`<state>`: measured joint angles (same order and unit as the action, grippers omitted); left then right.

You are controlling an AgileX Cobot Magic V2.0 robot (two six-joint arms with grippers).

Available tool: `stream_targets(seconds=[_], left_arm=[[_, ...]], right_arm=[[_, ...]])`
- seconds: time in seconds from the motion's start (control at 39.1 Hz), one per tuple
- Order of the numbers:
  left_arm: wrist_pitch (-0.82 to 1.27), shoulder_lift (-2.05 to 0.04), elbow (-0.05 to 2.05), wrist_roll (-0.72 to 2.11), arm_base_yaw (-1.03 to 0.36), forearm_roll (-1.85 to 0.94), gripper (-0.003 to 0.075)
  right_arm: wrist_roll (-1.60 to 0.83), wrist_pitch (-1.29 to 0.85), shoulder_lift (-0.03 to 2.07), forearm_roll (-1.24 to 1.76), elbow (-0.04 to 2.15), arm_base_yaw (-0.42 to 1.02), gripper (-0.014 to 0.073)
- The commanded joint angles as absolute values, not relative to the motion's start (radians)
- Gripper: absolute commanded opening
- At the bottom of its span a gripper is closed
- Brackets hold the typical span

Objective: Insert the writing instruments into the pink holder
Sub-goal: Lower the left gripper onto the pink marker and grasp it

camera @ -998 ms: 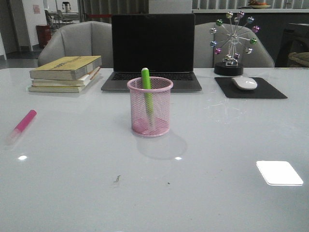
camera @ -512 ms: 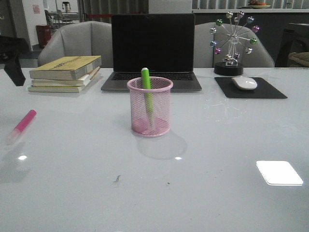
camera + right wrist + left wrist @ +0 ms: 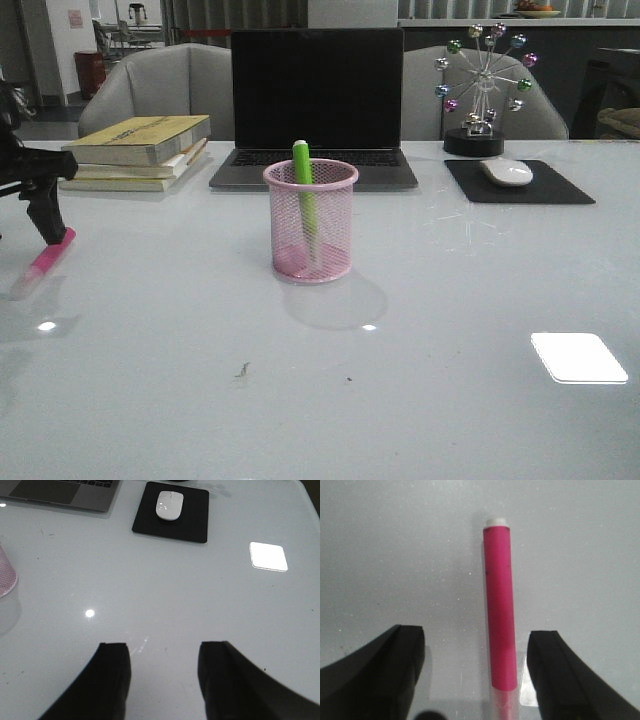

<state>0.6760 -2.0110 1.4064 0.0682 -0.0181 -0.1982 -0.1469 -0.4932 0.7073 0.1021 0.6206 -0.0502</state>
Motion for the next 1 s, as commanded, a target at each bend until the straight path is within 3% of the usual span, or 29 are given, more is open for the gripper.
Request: stream_targets(seconds=[0.0, 0.44, 0.56, 0.79, 0.97], left_arm=[[0.646, -1.975, 1.437, 0.067, -0.029, -0.216, 0.0498], [0.639, -2.023, 1.437, 0.067, -0.04, -0.198, 0.0491], [0.666, -2.037, 1.437, 0.067, -0.04, -0.198, 0.0397], [0.72, -2.046, 1.437, 0.067, -0.04, -0.183, 0.0093], [0.733, -2.046, 1.437, 0.067, -0.04, -0.183, 0.0099]], right_arm=[[-0.149, -0.439, 0.703, 0.1, 0.649, -0.056, 0.0434], [-0.149, -0.471, 0.703, 0.1, 0.649, -0.056, 0.0434], [-0.149, -0.471, 0.703, 0.1, 0.649, -0.056, 0.0434], [-0.149, -0.471, 0.703, 0.1, 0.649, -0.056, 0.0434], [-0.149, -0.471, 0.703, 0.1, 0.649, -0.056, 0.0434]])
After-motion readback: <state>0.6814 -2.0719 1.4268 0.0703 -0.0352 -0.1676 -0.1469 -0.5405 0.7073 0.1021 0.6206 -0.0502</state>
